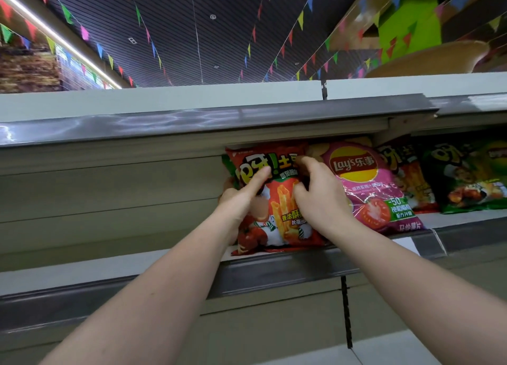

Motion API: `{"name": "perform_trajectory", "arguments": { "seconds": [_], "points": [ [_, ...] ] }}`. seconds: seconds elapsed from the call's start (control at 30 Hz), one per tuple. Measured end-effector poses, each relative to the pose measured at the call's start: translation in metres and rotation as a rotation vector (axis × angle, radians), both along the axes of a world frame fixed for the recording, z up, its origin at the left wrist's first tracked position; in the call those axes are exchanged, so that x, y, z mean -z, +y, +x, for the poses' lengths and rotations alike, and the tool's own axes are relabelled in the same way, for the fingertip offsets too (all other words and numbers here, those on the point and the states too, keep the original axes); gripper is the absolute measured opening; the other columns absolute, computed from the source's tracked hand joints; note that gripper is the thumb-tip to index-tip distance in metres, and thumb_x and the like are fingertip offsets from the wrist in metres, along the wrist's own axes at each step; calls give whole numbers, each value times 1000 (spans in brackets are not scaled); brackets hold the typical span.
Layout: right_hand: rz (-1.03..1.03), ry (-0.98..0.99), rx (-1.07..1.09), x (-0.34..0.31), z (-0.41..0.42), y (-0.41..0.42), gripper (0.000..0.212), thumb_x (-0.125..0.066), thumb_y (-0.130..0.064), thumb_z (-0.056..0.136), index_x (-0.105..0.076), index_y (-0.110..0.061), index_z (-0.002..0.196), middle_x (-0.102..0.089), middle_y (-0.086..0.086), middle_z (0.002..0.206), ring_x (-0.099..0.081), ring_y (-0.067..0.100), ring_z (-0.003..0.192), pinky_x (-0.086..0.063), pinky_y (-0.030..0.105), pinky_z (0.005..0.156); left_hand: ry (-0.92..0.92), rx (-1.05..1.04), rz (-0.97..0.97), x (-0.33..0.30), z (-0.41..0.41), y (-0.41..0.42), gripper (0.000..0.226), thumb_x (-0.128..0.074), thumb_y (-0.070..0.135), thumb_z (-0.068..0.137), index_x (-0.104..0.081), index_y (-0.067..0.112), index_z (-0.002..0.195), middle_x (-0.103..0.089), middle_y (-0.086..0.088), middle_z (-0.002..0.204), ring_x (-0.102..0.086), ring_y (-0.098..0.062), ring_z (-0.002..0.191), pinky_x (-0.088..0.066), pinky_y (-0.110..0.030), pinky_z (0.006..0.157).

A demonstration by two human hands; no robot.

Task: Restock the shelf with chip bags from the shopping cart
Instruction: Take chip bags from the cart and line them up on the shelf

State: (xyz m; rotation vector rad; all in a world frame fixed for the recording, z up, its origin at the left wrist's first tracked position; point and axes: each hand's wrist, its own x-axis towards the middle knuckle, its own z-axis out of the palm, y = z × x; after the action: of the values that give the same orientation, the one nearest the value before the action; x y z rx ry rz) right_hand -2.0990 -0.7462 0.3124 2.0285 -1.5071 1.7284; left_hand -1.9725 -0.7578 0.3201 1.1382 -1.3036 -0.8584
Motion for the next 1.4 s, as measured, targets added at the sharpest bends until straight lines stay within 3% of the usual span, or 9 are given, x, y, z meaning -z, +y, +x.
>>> {"name": "perform_trajectory", "arguments": {
  "seconds": [0.07, 0.13, 0.27, 0.37, 0.47, 0.67, 0.83, 1.1, 1.4],
  "points": [
    [-23, 4, -25, -2, 3, 5, 47, -46, -10, 94, -40, -15, 140, -44, 5, 140, -41, 20, 130, -34, 30, 104, 36, -14, -28, 1, 7, 1, 90, -58, 67, 76, -33, 16, 145, -44, -6, 144, -41, -26, 130, -30, -34, 92],
    [-52, 19, -57, -3, 9, 10, 45, -45, -10, 94, -42, -14, 138, -46, 5, 138, -41, 20, 128, -35, 31, 103, 40, -71, -72, 0, 15, 2, 80, -51, 62, 84, -29, 18, 147, -38, -6, 147, -37, -27, 133, -31, -36, 92],
    [-104, 49, -170, -2, 27, 24, 38, -46, -15, 95, -49, -14, 132, -51, 4, 133, -44, 19, 125, -33, 28, 101, -17, -234, -165, 0, 35, 17, 70, -45, 57, 91, -29, 15, 145, -43, -2, 136, -42, -26, 126, -32, -31, 92],
    [-106, 71, -283, 1, 46, 32, 33, -49, -20, 95, -55, -14, 126, -56, 3, 126, -48, 17, 119, -33, 25, 96, -107, -357, -268, 6, 61, 31, 53, -50, 46, 93, -45, 12, 133, -51, 0, 121, -46, -15, 105, -31, -23, 87],
    [-79, 101, -372, 6, 69, 37, 30, -50, -24, 95, -58, -14, 122, -59, 1, 122, -51, 15, 116, -35, 23, 93, -151, -481, -310, 14, 91, 49, 40, -56, 38, 92, -55, 11, 121, -56, -1, 112, -49, -12, 99, -36, -22, 85],
    [-5, 110, -508, 14, 128, 48, 29, -53, -28, 94, -61, -15, 118, -61, 0, 119, -53, 13, 114, -35, 21, 91, -170, -637, -291, 23, 155, 89, 33, -58, 32, 92, -55, 11, 118, -58, 0, 107, -56, -17, 104, -41, -25, 88],
    [65, 142, -675, 14, 193, 65, 30, -54, -32, 93, -60, -17, 119, -60, -1, 121, -52, 11, 113, -34, 18, 90, -150, -742, -270, 29, 216, 119, 16, -55, 31, 94, -53, 20, 104, -59, -2, 108, -58, -21, 107, -42, -31, 92],
    [80, 175, -892, 15, 331, 102, 30, -55, -32, 92, -60, -17, 118, -59, 0, 122, -52, 12, 113, -37, 22, 95, -184, -926, -245, 33, 337, 185, 23, -54, 29, 95, -56, 13, 112, -57, -2, 107, -57, -19, 103, -40, -26, 82],
    [112, 210, -1138, 27, 497, 166, 30, -60, -27, 90, -62, -15, 117, -62, 1, 120, -55, 15, 114, -39, 25, 95, -178, -1178, -149, 48, 485, 278, 11, -55, 23, 93, -56, 20, 104, -59, -2, 101, -59, -23, 107, -45, -35, 94]
  ]
}}
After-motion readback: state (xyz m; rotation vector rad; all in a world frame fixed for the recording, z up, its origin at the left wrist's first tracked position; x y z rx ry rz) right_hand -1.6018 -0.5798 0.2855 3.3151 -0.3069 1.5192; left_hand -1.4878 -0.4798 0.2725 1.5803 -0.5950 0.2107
